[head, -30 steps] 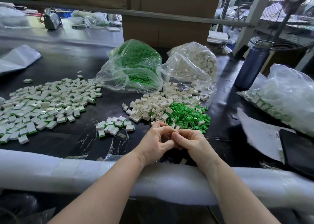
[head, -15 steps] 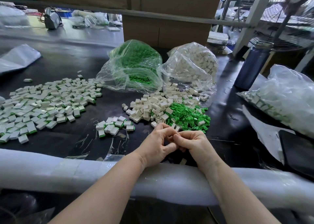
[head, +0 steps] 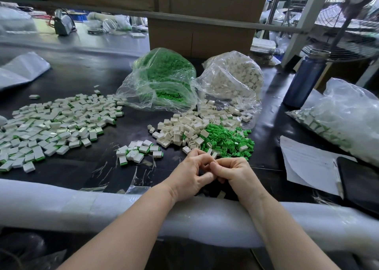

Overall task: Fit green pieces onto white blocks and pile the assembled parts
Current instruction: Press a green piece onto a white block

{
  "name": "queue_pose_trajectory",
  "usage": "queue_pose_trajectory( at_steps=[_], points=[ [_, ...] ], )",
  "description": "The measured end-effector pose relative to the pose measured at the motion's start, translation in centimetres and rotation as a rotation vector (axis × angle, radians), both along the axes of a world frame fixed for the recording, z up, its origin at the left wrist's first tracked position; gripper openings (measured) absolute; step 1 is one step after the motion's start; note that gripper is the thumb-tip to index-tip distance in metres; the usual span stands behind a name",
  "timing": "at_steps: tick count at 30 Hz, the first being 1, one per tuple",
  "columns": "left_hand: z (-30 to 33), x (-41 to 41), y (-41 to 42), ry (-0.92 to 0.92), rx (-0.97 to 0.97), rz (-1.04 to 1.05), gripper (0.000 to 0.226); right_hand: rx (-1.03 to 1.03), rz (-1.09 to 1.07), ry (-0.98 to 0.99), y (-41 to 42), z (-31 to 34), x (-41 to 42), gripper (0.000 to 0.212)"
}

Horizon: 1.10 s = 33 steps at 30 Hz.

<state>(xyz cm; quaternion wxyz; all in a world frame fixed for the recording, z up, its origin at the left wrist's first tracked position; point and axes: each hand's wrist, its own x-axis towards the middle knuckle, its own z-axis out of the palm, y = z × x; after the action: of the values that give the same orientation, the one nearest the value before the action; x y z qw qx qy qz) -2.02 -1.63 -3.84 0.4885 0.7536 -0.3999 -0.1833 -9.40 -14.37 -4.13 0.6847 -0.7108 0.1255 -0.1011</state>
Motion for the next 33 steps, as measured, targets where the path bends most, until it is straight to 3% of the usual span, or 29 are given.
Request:
queue_pose_trajectory(
  at_steps=[13, 33],
  points=[
    [0.08, -0.03, 0.04, 0.018, -0.007, 0.004, 0.014, 0.023, 0.03, -0.004, 0.04, -0.01, -0.02, 0.014],
    [0.09, -0.08, -0.04, -0.026, 0.018, -0.015, 0.026, 0.022, 0.004, 0.009, 0.02, -0.07, -0.04, 0.014]
  ],
)
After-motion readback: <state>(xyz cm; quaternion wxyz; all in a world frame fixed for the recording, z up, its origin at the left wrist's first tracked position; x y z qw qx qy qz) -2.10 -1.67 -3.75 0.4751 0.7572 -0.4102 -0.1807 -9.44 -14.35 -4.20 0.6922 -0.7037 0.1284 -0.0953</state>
